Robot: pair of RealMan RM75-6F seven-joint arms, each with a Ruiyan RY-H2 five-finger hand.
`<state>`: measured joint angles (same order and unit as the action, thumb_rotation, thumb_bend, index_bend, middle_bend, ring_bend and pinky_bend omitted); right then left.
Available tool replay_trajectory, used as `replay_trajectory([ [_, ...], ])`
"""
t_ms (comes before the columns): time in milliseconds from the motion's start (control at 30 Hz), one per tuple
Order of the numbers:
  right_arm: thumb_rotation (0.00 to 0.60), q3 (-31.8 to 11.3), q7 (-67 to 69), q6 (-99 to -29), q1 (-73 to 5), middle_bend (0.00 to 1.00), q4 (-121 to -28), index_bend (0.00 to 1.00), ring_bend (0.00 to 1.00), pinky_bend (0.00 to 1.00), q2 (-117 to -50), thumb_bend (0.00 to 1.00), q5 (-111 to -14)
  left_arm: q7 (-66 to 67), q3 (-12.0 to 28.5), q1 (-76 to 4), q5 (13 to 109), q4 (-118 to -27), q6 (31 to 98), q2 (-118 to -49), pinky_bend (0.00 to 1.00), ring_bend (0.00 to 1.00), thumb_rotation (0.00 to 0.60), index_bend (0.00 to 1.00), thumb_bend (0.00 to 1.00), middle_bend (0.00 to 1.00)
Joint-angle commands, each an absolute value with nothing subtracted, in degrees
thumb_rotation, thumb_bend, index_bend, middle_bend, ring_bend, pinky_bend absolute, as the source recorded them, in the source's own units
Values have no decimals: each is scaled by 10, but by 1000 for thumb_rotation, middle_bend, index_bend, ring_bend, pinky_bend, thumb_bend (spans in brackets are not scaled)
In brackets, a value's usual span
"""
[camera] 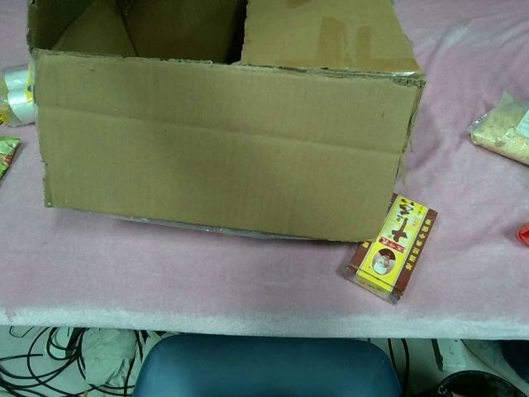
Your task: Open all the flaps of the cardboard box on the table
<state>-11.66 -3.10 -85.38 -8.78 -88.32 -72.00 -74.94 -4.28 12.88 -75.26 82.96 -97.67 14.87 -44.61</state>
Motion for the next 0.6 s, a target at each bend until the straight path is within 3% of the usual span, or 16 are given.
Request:
replay_trajectory([
  [33,600,-117,-31,-854,-88,0,-883,0,0,212,-720,244,-749,-50,128,-741,839,-990,156,-426,638,672,600,363,1000,625],
  [600,600,-118,-31,-854,-86,0,-888,0,0,212,-719,246,-751,-82,112,-665,893,-1061,217,-306,640,672,600,348,1000,608],
])
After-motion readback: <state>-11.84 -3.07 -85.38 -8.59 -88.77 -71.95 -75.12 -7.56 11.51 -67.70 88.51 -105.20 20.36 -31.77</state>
